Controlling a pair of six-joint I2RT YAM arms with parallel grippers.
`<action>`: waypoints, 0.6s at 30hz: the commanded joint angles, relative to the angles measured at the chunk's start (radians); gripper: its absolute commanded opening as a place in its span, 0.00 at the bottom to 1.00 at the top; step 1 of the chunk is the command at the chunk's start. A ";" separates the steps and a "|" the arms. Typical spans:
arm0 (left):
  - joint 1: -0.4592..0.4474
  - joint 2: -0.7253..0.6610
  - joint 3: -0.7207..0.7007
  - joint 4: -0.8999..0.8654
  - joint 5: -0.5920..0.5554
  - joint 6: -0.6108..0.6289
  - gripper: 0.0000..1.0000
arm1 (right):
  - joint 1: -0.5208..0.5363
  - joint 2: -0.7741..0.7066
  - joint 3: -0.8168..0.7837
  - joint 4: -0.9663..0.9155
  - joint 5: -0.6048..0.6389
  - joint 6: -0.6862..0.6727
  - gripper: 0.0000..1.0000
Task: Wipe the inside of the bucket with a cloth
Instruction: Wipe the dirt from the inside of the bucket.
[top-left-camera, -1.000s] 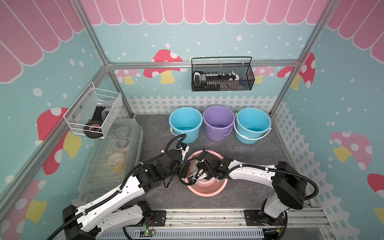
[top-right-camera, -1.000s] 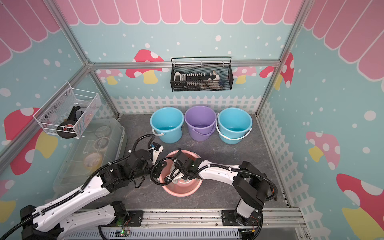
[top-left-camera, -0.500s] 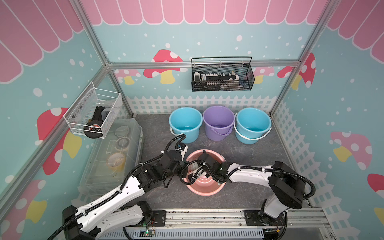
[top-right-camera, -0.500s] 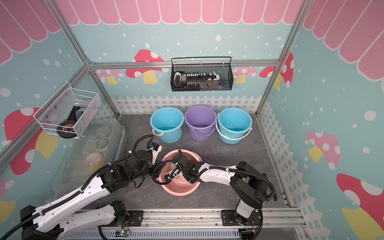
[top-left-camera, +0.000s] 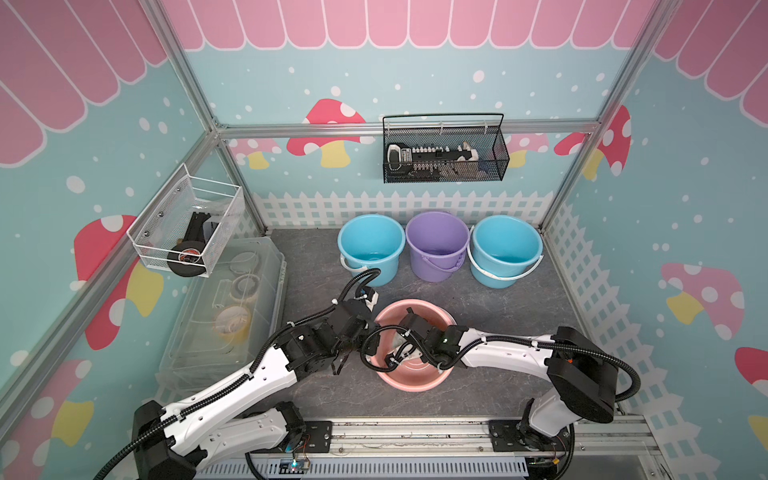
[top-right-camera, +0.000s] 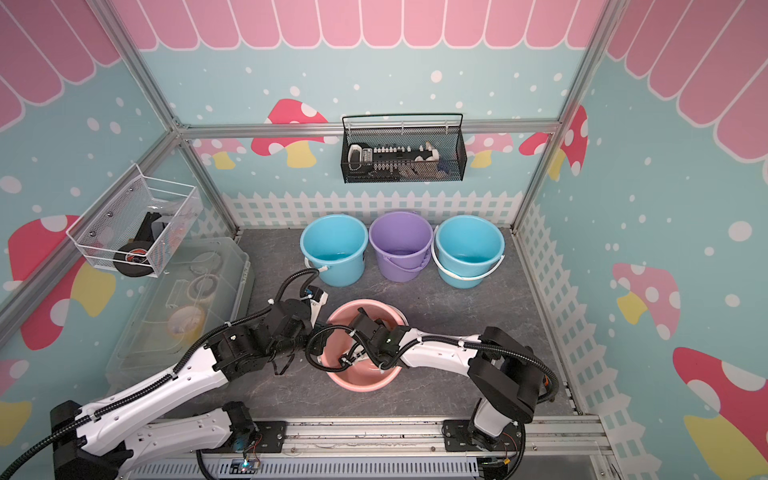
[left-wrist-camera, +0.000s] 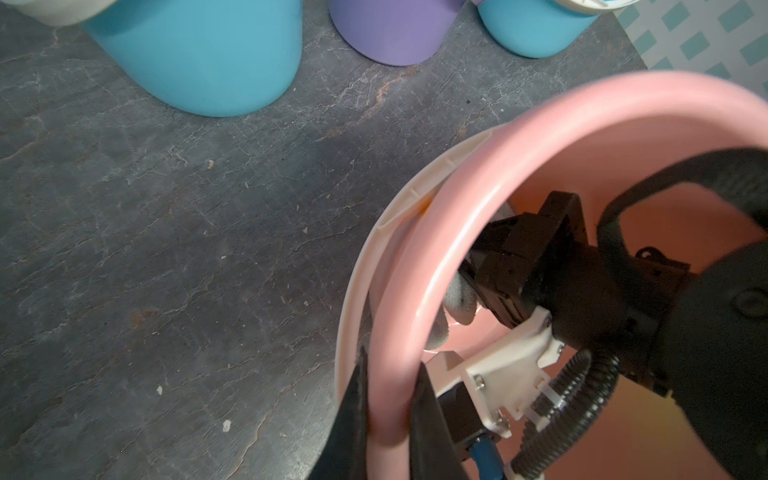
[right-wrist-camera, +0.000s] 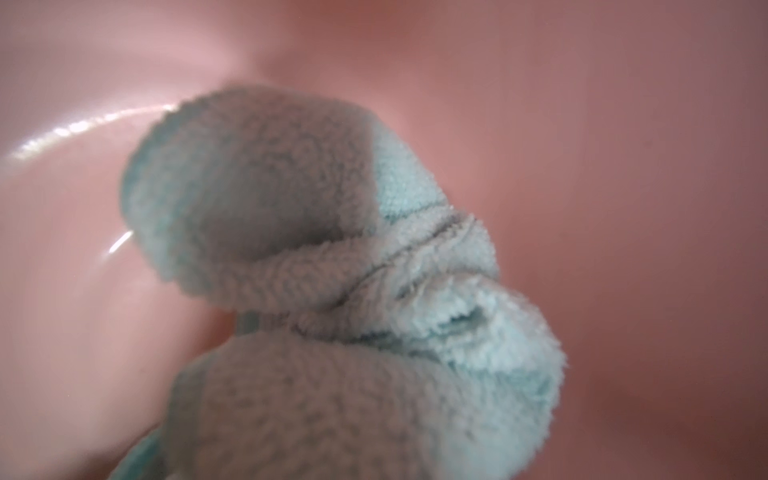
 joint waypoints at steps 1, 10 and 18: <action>-0.005 0.014 0.012 -0.045 -0.001 -0.043 0.24 | 0.014 0.009 -0.054 0.017 -0.004 -0.002 0.00; -0.004 0.088 0.018 -0.063 0.034 -0.053 0.27 | 0.020 0.001 -0.064 0.058 -0.004 -0.026 0.00; -0.004 0.059 0.045 -0.066 -0.032 -0.079 0.00 | 0.022 0.009 -0.047 0.000 -0.011 -0.013 0.00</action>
